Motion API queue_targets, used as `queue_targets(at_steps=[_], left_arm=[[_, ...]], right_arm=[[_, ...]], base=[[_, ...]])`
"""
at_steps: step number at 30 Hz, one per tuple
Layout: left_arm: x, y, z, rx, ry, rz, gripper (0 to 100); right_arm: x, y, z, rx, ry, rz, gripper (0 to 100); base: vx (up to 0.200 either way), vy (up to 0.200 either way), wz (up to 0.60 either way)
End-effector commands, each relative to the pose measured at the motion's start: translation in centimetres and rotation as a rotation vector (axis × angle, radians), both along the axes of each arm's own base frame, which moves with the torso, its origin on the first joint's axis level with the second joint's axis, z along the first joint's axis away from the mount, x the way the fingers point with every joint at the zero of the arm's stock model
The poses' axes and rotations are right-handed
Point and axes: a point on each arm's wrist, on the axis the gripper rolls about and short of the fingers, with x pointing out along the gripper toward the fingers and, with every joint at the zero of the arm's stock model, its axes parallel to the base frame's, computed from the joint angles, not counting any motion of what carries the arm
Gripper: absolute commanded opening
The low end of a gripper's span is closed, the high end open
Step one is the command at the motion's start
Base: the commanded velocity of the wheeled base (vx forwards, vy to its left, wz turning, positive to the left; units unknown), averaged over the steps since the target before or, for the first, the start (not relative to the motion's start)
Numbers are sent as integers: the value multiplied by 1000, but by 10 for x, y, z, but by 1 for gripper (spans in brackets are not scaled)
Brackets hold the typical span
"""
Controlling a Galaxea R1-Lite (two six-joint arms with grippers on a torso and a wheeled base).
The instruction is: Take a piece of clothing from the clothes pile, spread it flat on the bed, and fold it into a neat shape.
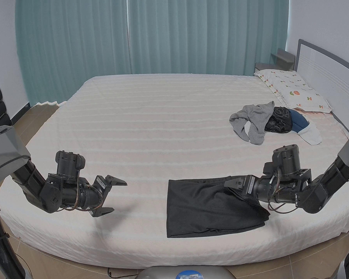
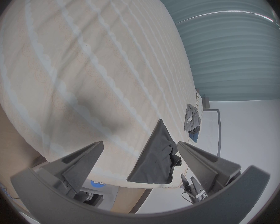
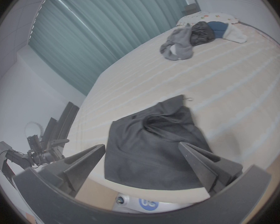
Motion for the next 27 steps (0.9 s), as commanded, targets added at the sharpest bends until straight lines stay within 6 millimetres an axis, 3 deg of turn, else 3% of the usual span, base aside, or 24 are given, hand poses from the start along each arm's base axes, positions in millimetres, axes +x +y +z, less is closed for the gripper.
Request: queue_targets(at_steps=[1,6,13,19,27], left_arm=[[0,0,-1,11,-5,-7,100],[0,0,-1,15,-7,-12,100],[0,0,-2,19,-6,-15,100],[0,0,-2,19,-6,-15,100],[0,0,-3,19,-5,-15,100]], right_arm=[[19,47,-24,-7,79,70,100],[33,56,-41,-26,106,66,100],[51,52,-68,-77,119,-12,100],[72,26,-58,-84,61,-126,100],[89,-36,-42,-77,27,-299,100]], base=[[0,0,0],[0,0,0],[0,0,0],[0,0,0],[0,0,0]])
